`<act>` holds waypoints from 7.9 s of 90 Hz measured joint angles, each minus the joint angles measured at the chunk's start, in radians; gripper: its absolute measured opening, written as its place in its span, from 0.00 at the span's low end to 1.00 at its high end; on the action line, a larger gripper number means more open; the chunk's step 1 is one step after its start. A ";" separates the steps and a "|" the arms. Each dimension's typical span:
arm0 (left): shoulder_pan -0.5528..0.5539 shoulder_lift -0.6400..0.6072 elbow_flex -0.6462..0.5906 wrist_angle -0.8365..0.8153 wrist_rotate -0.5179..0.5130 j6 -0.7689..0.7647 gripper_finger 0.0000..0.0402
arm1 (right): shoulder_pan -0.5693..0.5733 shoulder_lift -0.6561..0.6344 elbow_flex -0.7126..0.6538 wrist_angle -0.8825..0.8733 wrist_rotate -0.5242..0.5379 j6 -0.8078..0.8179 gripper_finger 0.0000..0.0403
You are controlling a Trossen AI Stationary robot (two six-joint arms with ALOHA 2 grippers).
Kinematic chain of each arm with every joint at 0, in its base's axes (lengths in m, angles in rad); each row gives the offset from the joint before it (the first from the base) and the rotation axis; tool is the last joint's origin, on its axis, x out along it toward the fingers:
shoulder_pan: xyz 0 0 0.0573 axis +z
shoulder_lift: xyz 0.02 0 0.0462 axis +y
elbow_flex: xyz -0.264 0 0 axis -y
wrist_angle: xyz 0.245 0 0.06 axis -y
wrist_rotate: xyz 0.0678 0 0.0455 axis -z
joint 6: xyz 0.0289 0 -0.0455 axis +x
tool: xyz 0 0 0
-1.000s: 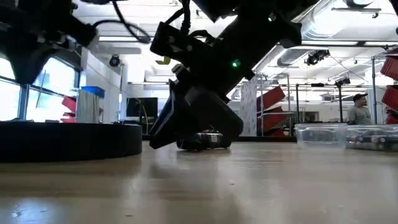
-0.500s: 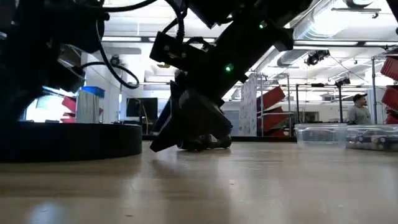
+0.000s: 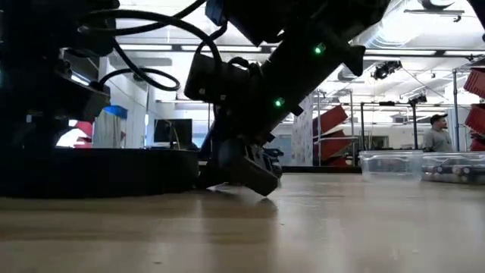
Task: Insert battery
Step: Put the black wall clock on the table upside down
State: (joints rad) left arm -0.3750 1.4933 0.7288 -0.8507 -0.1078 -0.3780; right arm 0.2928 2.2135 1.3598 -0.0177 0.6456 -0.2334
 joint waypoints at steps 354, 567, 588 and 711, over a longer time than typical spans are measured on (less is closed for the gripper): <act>-0.364 -0.261 0.150 -0.256 -0.393 -0.458 0.35 | 0.071 -0.081 0.175 0.002 0.024 -0.082 0.31; -0.485 -0.095 -0.171 0.349 -0.817 -0.602 0.35 | -0.378 -0.026 0.177 0.128 -0.753 0.705 0.85; -0.442 -0.015 -0.211 0.605 -0.746 -0.367 0.35 | -0.377 -0.026 0.176 0.142 -0.752 0.697 0.85; -0.401 0.087 -0.203 0.608 -0.758 -0.485 0.00 | -0.340 -0.217 0.176 -0.147 -0.697 0.510 0.85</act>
State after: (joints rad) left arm -0.7761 1.5802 0.5255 -0.2428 -0.8657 -0.8635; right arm -0.0467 1.9963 1.5360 -0.1650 -0.0514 0.2767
